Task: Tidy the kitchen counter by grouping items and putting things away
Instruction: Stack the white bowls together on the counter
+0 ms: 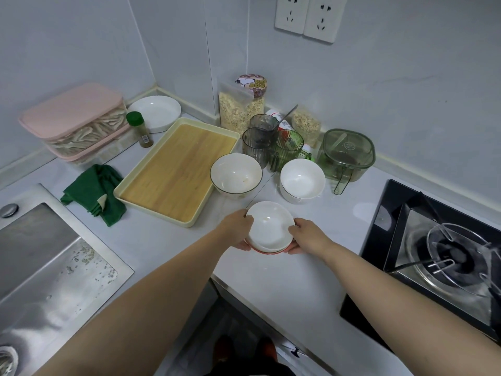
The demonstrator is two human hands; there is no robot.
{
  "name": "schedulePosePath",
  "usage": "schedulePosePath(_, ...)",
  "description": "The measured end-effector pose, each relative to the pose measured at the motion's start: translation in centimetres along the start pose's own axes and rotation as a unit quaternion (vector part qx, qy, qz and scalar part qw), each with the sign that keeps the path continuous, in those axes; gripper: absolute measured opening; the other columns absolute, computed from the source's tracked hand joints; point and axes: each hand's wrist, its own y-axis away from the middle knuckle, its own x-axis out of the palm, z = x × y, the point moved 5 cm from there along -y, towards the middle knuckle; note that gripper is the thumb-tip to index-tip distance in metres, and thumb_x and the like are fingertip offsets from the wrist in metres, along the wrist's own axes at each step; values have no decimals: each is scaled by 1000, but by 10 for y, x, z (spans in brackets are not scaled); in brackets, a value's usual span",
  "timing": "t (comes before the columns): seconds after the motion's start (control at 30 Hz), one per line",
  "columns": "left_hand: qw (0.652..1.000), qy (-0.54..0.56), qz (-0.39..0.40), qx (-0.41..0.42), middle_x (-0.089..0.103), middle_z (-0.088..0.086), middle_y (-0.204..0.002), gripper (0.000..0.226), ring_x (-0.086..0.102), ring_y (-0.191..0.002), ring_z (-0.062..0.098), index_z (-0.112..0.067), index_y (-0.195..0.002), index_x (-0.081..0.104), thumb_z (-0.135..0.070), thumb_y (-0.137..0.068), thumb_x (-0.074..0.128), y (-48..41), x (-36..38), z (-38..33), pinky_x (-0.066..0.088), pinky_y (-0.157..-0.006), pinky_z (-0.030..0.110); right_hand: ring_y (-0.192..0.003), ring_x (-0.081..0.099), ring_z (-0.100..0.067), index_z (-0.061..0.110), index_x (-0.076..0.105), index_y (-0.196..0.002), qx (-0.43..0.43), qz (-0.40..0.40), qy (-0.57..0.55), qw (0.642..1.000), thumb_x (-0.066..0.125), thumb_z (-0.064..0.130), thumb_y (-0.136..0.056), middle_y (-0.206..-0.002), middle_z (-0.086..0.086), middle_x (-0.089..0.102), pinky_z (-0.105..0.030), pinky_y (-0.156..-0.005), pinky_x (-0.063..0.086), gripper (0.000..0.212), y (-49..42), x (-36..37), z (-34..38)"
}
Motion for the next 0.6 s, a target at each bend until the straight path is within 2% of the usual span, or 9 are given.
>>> schedulePosePath(0.07,999,44,15,-25,51,11,-115,40,69,-85,39,-15,-134,41,-18,-96,30,0,4,-3,59,-64,37,-75,68,-25,7,51,-118,6,10,-15,1000,32,9,-93,-93,-16,66,-28,-67,58,32,0,1,-1)
schedulePosePath(0.13,998,51,11,-42,52,14,-120,40,68,-87,41,-14,-134,40,-15,-95,31,0,6,-5,59,-65,40,-80,69,-25,11,50,-121,15,32,-32,999,34,13,-94,-97,-15,66,-28,-70,58,31,0,2,-3)
schedulePosePath(0.23,996,57,11,-61,56,16,-124,43,64,-100,41,-10,-134,40,-11,-92,44,-6,8,0,55,-85,47,-82,68,-27,12,53,-117,47,68,-75,994,39,26,-96,-95,-14,65,-33,-77,56,29,2,0,-5)
schedulePosePath(0.27,996,54,14,-67,56,16,-125,46,62,-104,40,-9,-135,39,-10,-90,49,-10,9,3,52,-90,46,-78,67,-27,12,54,-114,54,54,-83,994,40,31,-96,-95,-14,64,-34,-75,55,30,-1,-7,-5)
schedulePosePath(0.33,995,60,13,-84,59,14,-118,48,63,-103,38,-9,-136,38,-9,-90,51,-16,9,6,52,-92,44,-69,64,-29,9,51,-109,45,-22,-97,994,39,34,-97,-97,-15,58,-36,-67,54,30,-9,-28,-1)
schedulePosePath(0.4,991,87,12,-101,62,12,-100,43,68,-93,38,-11,-135,39,-11,-92,43,-17,9,6,55,-87,45,-63,62,-31,7,46,-105,33,-108,-116,987,40,31,-98,-91,-14,53,-37,-62,53,26,-19,-54,5)
schedulePosePath(0.47,990,97,10,-104,59,8,-89,41,69,-87,38,-13,-135,40,-12,-94,39,-18,9,3,57,-82,44,-59,59,-31,4,46,-105,35,-148,-125,980,41,27,-97,-82,-12,50,-37,-59,52,24,-30,-74,12)
schedulePosePath(0.53,990,101,9,-102,58,7,-90,42,70,-85,36,-15,-136,39,-11,-94,39,-19,10,2,58,-80,43,-55,57,-30,1,48,-108,42,-161,-104,980,43,25,-96,-78,-14,53,-37,-57,52,27,-40,-85,18)
schedulePosePath(0.6,988,113,4,-107,58,10,-102,44,71,-84,34,-16,-137,38,-11,-93,40,-22,9,3,59,-77,42,-51,54,-28,-2,50,-110,43,-172,-62,982,45,23,-95,-71,-15,55,-36,-53,52,29,-50,-89,24)
